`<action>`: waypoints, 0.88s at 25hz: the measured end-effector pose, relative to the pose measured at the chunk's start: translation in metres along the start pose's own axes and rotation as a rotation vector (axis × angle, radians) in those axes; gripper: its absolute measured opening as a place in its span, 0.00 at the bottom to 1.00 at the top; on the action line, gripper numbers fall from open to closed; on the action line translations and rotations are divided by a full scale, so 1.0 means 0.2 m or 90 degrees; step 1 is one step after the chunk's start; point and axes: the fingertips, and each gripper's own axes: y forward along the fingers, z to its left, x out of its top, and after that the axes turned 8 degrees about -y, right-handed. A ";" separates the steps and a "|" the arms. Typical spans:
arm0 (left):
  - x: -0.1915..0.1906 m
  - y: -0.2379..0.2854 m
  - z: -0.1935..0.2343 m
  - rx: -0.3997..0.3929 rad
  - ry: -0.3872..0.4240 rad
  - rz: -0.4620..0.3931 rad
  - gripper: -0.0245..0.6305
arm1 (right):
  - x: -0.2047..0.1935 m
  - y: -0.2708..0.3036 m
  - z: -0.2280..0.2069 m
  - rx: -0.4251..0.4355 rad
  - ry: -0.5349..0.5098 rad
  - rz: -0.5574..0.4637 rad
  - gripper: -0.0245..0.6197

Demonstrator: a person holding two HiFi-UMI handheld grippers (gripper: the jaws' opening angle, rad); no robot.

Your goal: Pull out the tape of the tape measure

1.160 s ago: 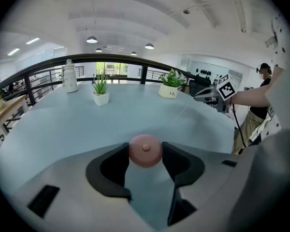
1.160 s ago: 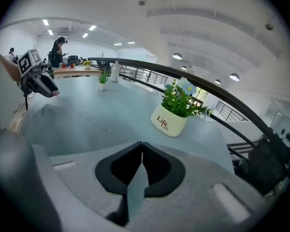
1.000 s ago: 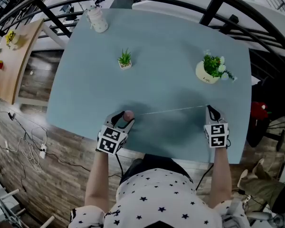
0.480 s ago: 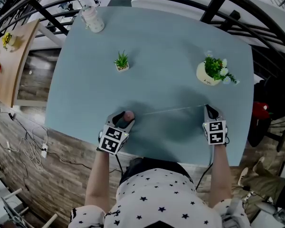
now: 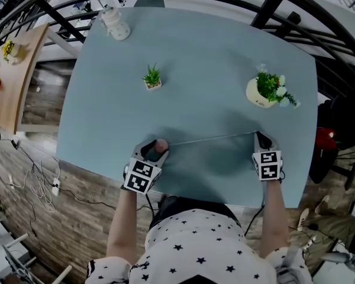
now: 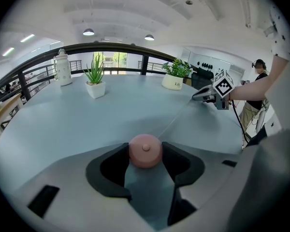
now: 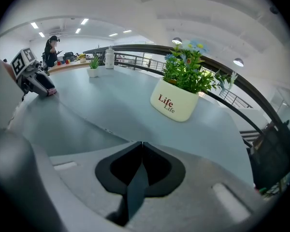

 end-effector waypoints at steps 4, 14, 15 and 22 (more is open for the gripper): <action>0.00 0.01 0.01 0.003 0.001 -0.001 0.36 | 0.00 0.01 0.00 0.001 0.000 0.001 0.06; 0.00 0.01 0.01 0.020 0.001 -0.017 0.36 | 0.00 0.00 0.01 0.014 0.022 -0.002 0.06; 0.00 0.01 0.01 0.020 0.000 -0.018 0.36 | 0.00 0.00 0.01 0.017 0.023 -0.002 0.06; 0.00 0.00 -0.01 0.034 -0.004 -0.024 0.42 | -0.02 -0.03 0.04 0.029 0.031 -0.006 0.13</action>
